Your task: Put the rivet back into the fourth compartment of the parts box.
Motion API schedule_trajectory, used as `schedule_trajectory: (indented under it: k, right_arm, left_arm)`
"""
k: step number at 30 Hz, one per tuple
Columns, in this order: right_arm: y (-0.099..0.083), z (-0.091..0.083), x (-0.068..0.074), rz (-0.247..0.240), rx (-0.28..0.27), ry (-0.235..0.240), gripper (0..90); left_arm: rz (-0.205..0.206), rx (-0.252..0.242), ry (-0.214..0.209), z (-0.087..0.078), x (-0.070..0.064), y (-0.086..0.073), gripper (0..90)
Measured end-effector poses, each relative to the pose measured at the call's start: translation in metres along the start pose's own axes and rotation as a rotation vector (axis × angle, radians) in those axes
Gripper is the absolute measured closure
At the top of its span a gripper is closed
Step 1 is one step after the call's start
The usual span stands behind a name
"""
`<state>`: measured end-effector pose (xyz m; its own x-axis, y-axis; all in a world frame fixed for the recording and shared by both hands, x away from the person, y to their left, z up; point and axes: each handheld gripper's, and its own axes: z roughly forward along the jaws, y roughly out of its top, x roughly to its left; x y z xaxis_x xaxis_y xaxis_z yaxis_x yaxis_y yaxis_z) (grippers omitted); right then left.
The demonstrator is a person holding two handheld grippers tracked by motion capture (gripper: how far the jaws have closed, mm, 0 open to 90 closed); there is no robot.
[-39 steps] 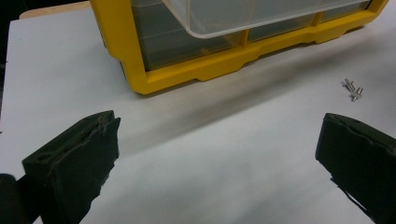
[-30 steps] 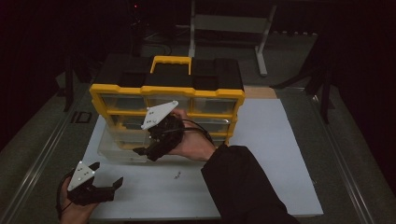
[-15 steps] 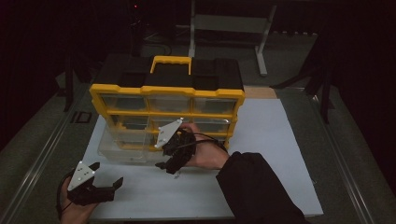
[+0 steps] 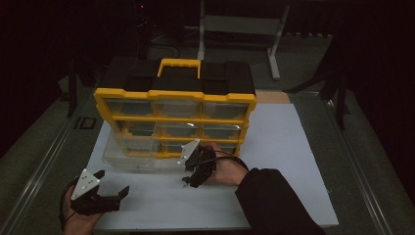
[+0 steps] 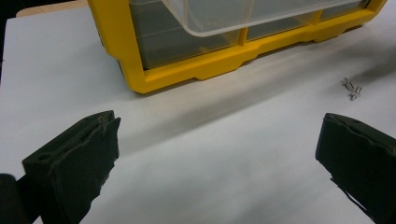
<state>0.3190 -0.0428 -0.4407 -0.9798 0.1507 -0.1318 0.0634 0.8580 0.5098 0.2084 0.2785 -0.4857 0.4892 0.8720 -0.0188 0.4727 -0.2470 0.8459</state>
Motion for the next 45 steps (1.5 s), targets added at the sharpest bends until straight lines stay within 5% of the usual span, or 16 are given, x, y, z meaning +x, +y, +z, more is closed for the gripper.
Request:
schedule_trajectory:
  k: [3, 7, 11, 27, 38, 45]
  right_arm:
    - [-0.005, 0.008, 0.002, 0.067, 0.039, 0.015, 33.6]
    - [-0.008, 0.02, 0.0, 0.067, 0.067, 0.035, 38.8]
    - [-0.01, 0.033, 0.001, 0.12, 0.116, 0.044, 42.2]
    - [-0.009, 0.051, 0.001, 0.102, 0.161, 0.076, 50.9]
    - [-0.009, 0.053, 0.008, 0.115, 0.188, 0.134, 73.8]
    - [-0.008, 0.053, 0.006, 0.117, 0.204, 0.144, 75.3]
  left_arm:
    - [-0.001, 0.001, 0.0, 0.0, 0.0, 0.0, 0.0]
    - [-0.001, 0.0, -0.001, 0.0, 0.0, 0.0, 0.0]
    - [-0.001, -0.001, -0.001, 0.0, 0.0, 0.0, 0.0]
    - [0.001, 0.0, -0.003, 0.0, 0.0, 0.0, 0.0]
    - [0.001, 0.002, -0.002, 0.0, 0.0, 0.0, 0.0]
    - [0.001, 0.003, -0.002, 0.0, 0.0, 0.0, 0.0]
